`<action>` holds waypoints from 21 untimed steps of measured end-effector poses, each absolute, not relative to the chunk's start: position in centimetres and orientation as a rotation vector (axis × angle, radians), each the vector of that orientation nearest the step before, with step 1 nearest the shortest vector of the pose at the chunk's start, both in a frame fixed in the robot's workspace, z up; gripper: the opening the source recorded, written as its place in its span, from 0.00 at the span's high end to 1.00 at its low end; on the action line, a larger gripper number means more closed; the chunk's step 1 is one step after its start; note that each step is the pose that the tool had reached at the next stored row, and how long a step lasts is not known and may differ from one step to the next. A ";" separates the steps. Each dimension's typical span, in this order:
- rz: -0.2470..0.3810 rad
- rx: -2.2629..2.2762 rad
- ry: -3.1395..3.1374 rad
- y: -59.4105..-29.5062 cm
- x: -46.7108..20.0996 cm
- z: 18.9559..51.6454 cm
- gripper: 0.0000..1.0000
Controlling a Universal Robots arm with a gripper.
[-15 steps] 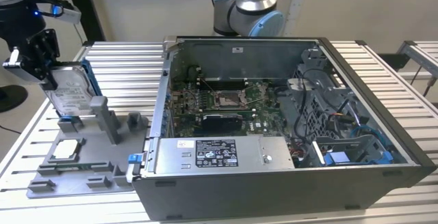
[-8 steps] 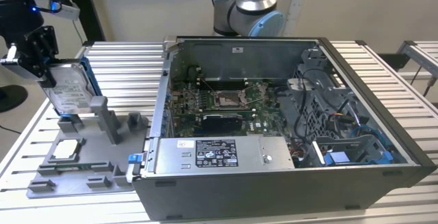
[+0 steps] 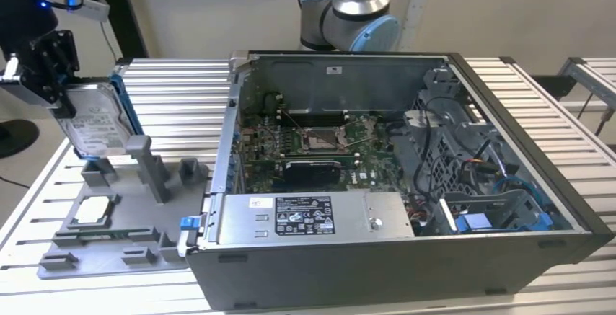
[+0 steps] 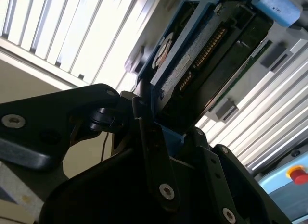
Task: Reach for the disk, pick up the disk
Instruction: 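Pick up the disk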
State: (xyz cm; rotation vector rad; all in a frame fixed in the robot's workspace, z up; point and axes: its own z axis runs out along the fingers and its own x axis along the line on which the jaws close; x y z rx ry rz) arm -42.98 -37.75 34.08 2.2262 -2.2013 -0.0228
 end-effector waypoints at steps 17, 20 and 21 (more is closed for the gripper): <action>-0.023 2.226 -2.201 -37.7 -43.0 36.4 1.00; -0.023 2.226 -2.201 -37.7 -43.0 36.8 1.00; -0.023 2.226 -2.201 -37.7 -43.0 37.0 1.00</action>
